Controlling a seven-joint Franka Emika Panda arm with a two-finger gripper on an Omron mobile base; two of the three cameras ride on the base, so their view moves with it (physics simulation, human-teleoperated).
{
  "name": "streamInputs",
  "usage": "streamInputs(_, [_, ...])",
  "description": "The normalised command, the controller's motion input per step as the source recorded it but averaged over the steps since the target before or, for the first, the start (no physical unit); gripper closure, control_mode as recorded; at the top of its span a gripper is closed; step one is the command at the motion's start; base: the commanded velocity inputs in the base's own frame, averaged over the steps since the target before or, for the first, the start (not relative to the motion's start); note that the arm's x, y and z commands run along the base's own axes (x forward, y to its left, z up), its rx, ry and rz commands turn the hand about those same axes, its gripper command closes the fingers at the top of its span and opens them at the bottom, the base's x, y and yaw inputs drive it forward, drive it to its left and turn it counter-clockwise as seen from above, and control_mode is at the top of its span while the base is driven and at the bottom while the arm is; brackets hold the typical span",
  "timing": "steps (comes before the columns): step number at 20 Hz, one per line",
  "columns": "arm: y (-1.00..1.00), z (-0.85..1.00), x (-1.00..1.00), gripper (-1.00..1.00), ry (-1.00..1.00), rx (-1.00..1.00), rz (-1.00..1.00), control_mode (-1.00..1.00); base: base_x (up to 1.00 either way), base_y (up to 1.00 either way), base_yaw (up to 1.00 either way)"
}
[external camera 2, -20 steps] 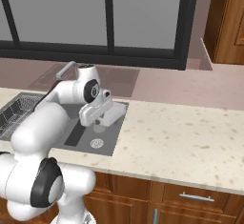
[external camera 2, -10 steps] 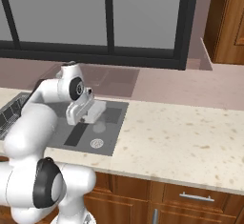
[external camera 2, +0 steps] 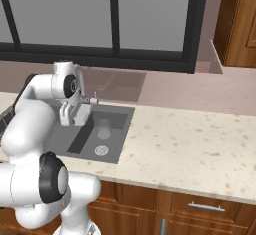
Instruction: Place the tupperware in the left basin and the glass cup in the right basin of the sink.
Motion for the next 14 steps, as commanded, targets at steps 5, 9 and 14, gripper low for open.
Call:
streamInputs(5, [0.54, 0.0, -0.01, 1.0, 0.11, 0.05, 0.24, -1.0, 0.0, 0.0, 0.0])
streamInputs(9, [0.56, 0.0, 0.0, 1.0, 0.08, 0.02, 0.23, -1.0, 0.0, 0.0, 0.0])
streamInputs(14, [0.55, -0.03, 0.0, 1.0, 0.03, 0.0, 0.21, -1.0, 0.0, 0.0, 0.0])
